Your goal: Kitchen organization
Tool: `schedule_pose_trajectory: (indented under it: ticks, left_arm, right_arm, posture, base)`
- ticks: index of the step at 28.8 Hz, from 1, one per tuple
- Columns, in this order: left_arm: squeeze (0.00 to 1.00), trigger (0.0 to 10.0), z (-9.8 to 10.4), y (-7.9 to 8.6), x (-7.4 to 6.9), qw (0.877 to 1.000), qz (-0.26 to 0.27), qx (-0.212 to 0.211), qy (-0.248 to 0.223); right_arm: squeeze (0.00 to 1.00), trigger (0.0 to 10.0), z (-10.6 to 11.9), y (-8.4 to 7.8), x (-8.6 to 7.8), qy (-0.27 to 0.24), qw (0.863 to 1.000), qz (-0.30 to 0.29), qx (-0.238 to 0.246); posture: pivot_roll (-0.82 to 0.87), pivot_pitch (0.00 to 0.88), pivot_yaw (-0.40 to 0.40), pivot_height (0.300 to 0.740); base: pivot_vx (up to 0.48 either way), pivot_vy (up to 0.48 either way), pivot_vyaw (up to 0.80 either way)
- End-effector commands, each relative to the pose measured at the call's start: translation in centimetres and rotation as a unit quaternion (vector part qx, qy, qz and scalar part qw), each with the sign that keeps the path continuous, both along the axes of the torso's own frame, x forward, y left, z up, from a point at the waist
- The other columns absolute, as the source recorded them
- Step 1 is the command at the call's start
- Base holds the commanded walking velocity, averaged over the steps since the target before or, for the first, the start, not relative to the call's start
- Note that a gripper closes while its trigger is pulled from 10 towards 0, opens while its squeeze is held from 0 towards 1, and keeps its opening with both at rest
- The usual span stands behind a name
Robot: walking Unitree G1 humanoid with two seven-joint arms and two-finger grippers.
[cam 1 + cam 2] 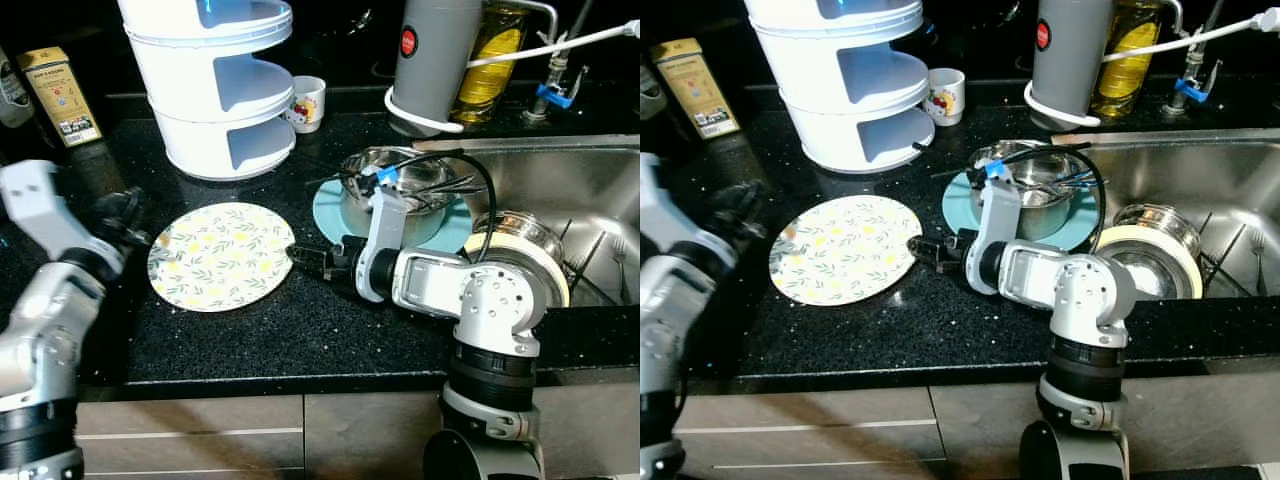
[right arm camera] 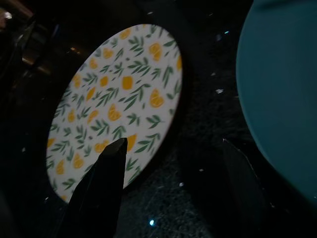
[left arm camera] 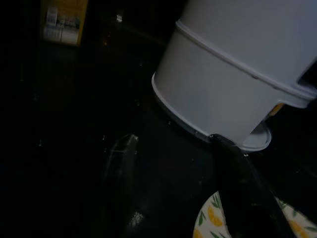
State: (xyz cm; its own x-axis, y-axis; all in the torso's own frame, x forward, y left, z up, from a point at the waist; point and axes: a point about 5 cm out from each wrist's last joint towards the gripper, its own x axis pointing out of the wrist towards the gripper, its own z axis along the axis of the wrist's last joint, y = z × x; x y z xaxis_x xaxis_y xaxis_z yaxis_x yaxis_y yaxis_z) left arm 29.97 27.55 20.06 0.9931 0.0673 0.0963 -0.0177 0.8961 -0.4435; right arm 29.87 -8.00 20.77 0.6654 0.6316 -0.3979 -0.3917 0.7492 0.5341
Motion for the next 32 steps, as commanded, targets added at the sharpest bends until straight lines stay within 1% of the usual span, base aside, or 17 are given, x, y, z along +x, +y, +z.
schedule_pose_trajectory:
  ticks: [1,2,3,4,5,6,9,11,12,13,14,15,17,19,24,26,32]
  left_arm:
    - [1.0,10.0,-0.6,-0.2,0.2,1.0,-0.008,-0.021,0.014]
    - [1.0,10.0,-0.8,-0.3,0.3,0.999,-0.019,-0.037,0.02]
    - [0.0,10.0,-1.3,-0.8,0.7,0.996,-0.046,-0.068,0.034]
    - [0.0,10.0,-1.3,-0.8,0.7,0.996,-0.046,-0.068,0.034]
    - [0.0,10.0,-1.7,-1.3,1.0,0.993,-0.071,-0.087,0.046]
    - [0.0,10.0,-1.7,-1.3,1.0,0.993,-0.071,-0.087,0.046]
    - [0.0,10.0,-2.2,-2.6,1.6,0.983,-0.12,-0.115,0.078]
    - [0.0,10.0,-2.2,-2.6,1.6,0.983,-0.12,-0.115,0.078]
    - [0.0,10.0,-2.4,-2.8,1.8,0.979,-0.13,-0.127,0.088]
    - [0.0,10.0,-2.4,-2.8,1.8,0.979,-0.13,-0.127,0.088]
    - [0.0,10.0,-2.8,-3.4,2.1,0.971,-0.148,-0.152,0.113]
    - [0.0,10.0,-2.8,-3.4,2.1,0.971,-0.148,-0.152,0.113]
    - [0.0,10.0,-3.6,-3.7,2.2,0.963,-0.151,-0.167,0.147]
    - [0.0,10.0,-3.6,-3.7,2.2,0.963,-0.151,-0.167,0.147]
    - [0.0,10.0,-4.1,-4.0,2.1,0.957,-0.154,-0.179,0.168]
    - [0.0,10.0,-4.1,-4.4,2.0,0.953,-0.166,-0.186,0.172]
    - [0.0,10.0,-4.2,-4.9,1.9,0.949,-0.18,-0.188,0.177]
  right_arm:
    - [0.0,10.0,-1.6,-0.4,0.0,0.041,0.999,-0.02,-0.025]
    - [0.0,10.0,-1.6,-0.4,0.0,0.041,0.999,-0.021,-0.026]
    - [0.0,10.0,-1.6,-0.4,0.1,0.042,0.999,-0.023,-0.027]
    - [0.0,10.0,-1.6,-0.4,0.1,0.042,0.999,-0.023,-0.027]
    - [0.0,10.0,-1.6,-0.3,0.1,0.042,0.998,-0.024,-0.027]
    - [0.0,10.0,-1.6,-0.3,0.1,0.042,0.998,-0.024,-0.027]
    - [0.0,10.0,-1.6,-0.3,0.0,0.045,0.998,-0.027,-0.028]
    - [0.0,10.0,-1.6,-0.3,0.0,0.045,0.998,-0.027,-0.028]
    - [0.0,10.0,-1.6,-0.4,-0.1,0.047,0.998,-0.028,-0.028]
    - [0.0,10.0,-1.6,-0.4,-0.1,0.047,0.998,-0.028,-0.028]
    - [0.0,10.0,-1.6,-0.4,-0.2,0.05,0.998,-0.028,-0.029]
    - [0.0,10.0,-1.6,-0.4,-0.2,0.05,0.998,-0.028,-0.029]
    - [0.0,10.0,-1.6,-0.4,-0.3,0.053,0.998,-0.026,-0.027]
    - [0.0,10.0,-1.6,-0.4,-0.3,0.053,0.998,-0.026,-0.027]
    - [0.0,10.0,-1.7,-0.1,-0.5,0.06,0.998,-0.019,-0.019]
    - [0.0,10.0,-1.9,0.5,-0.7,0.07,0.998,-0.003,-0.004]
    - [0.0,10.0,-2.0,1.4,-1.1,0.082,0.996,0.022,0.016]
  posture:
    - [0.02,0.032,-0.018,0.74]
    - [0.02,0.032,-0.018,0.74]
    - [0.01,0.031,-0.018,0.74]
    - [0.01,0.031,-0.018,0.74]
    - [0.01,0.03,-0.018,0.74]
    - [0.01,0.03,-0.018,0.74]
    - [0.01,0.03,-0.018,0.74]
    - [0.01,0.03,-0.018,0.74]
    - [0.0,0.031,-0.017,0.74]
    - [0.0,0.031,-0.017,0.74]
    - [0.0,0.032,-0.018,0.74]
    - [0.0,0.032,-0.018,0.74]
    - [0.0,0.033,-0.018,0.74]
    - [0.0,0.033,-0.018,0.74]
    - [0.0,0.035,-0.019,0.74]
    - [0.0,0.036,-0.021,0.74]
    - [0.0,0.036,-0.021,0.74]
  base:
    - [0.0,0.0,0.0]
    - [0.0,0.0,0.0]
    - [0.0,0.0,0.0]
    - [0.0,0.0,0.0]
    - [0.0,0.0,0.0]
    - [0.0,0.0,0.0]
    - [0.0,0.0,0.0]
    - [0.0,0.0,0.0]
    - [0.0,0.0,0.0]
    - [0.0,0.0,0.0]
    - [0.0,0.0,0.0]
    - [0.0,0.0,0.0]
    - [0.0,0.0,0.0]
    - [0.0,0.0,0.0]
    - [0.0,0.0,0.0]
    - [0.0,0.0,0.0]
    - [0.0,0.0,0.0]
